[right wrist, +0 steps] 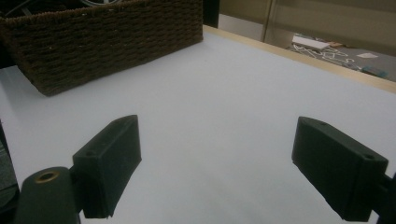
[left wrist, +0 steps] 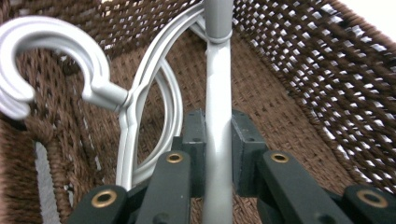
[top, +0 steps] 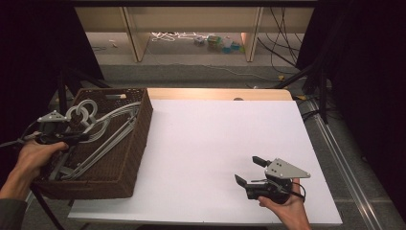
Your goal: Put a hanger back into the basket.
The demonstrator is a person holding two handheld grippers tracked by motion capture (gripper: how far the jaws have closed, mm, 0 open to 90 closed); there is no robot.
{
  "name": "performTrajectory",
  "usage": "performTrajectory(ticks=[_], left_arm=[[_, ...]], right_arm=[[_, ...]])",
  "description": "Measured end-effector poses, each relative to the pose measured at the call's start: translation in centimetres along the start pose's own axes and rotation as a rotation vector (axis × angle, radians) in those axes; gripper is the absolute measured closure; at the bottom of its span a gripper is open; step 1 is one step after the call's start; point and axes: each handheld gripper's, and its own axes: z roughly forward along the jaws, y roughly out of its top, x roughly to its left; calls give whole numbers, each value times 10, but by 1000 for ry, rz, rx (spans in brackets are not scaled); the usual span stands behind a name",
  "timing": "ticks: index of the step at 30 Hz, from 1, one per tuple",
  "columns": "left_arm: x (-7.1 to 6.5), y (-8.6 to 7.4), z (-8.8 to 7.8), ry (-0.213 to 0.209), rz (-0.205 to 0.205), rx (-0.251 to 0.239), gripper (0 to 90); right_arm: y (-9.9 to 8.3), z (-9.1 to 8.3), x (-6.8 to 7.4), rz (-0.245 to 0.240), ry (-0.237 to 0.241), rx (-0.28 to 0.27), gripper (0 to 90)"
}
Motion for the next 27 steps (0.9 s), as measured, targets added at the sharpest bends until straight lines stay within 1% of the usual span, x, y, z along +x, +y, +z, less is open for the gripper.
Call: performTrajectory(ticks=[1,2,3,4,5,6,7,8,10,11,12,13,14,15,16,17,18,19,20,21,22,23,25,27], left_arm=[[0,0,2,23,-21,8,776],[2,1,2,27,-44,21,771],[3,1,3,31,-54,23,766],[3,1,3,41,-57,25,758],[2,1,5,61,-71,29,749],[2,1,6,71,-70,38,735],[1,1,8,94,-72,35,727],[1,1,9,97,-74,44,719],[0,2,11,102,-101,41,707],[0,1,11,119,-106,39,700],[0,1,12,122,-106,38,691],[0,1,13,135,-106,39,684],[0,1,13,139,-107,49,673],[0,1,15,145,-111,41,666],[0,1,14,151,-114,57,660],[1,1,14,155,-128,72,652],[1,1,14,159,-133,78,637],[2,0,14,156,-144,75,621],[3,-1,14,152,-156,65,607],[4,-2,13,155,-166,72,597],[5,-2,13,161,-172,77,587],[5,-2,12,173,-190,78,575],[7,-1,10,179,-221,65,514],[7,1,6,202,-247,40,468]], right_arm=[[0,0,0,-1,-1,0,164],[0,0,0,-5,-2,-1,164],[0,-1,0,-2,-5,12,164],[0,0,0,0,0,1,164],[0,0,0,-4,-1,-1,165],[0,0,0,-3,-3,-3,164],[0,0,-1,-4,-3,-2,164],[0,0,-1,-3,-3,-1,164],[0,0,-1,-6,0,0,164],[0,0,0,-2,1,3,164],[0,0,0,-3,2,3,164],[0,0,0,-3,3,3,164],[0,0,0,-2,2,3,164],[0,0,-1,-5,0,0,164],[0,0,0,-2,-2,0,164],[0,0,-1,-3,-3,2,164],[-1,0,-1,0,-4,4,164],[-1,0,-1,0,-4,5,164],[0,-2,0,13,0,26,165],[0,-1,0,12,-1,25,164],[0,-1,-1,-4,-8,15,164],[0,-1,-1,-2,-6,15,164],[-1,0,-1,-4,-3,6,165],[0,0,-1,-5,-6,5,164]])
